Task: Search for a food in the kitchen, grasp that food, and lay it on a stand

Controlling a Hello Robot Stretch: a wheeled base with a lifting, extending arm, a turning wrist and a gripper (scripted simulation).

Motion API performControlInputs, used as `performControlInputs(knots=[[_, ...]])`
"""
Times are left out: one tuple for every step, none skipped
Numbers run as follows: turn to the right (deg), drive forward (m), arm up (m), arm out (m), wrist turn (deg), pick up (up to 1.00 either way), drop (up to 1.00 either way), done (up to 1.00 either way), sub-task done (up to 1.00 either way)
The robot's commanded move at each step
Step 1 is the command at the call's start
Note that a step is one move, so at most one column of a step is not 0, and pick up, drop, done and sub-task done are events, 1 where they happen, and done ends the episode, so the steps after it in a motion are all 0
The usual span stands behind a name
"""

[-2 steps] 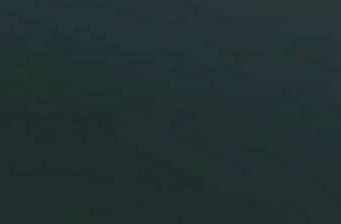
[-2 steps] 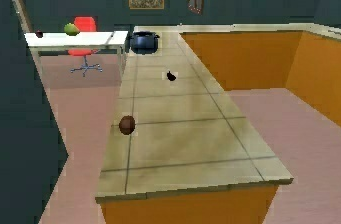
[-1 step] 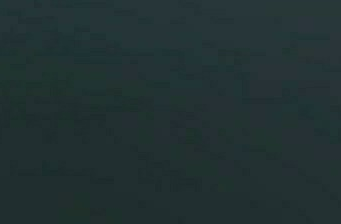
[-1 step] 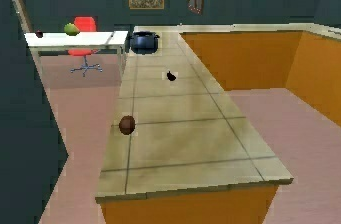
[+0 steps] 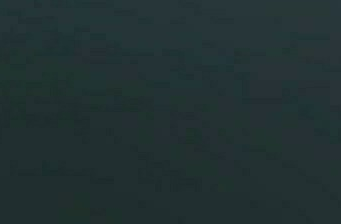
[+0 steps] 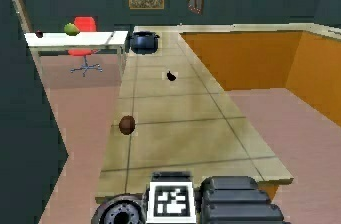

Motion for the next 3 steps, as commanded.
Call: performControlInputs(knots=[[0.0, 0.00, 0.00, 0.38, 0.0, 0.00, 0.00, 0.00, 0.00], [0.0, 0.00, 0.00, 0.00, 45.0, 0.00, 0.00, 0.00, 0.00], [0.0, 0.00, 0.00, 0.00, 45.0, 0.00, 0.00, 0.00, 0.00]])
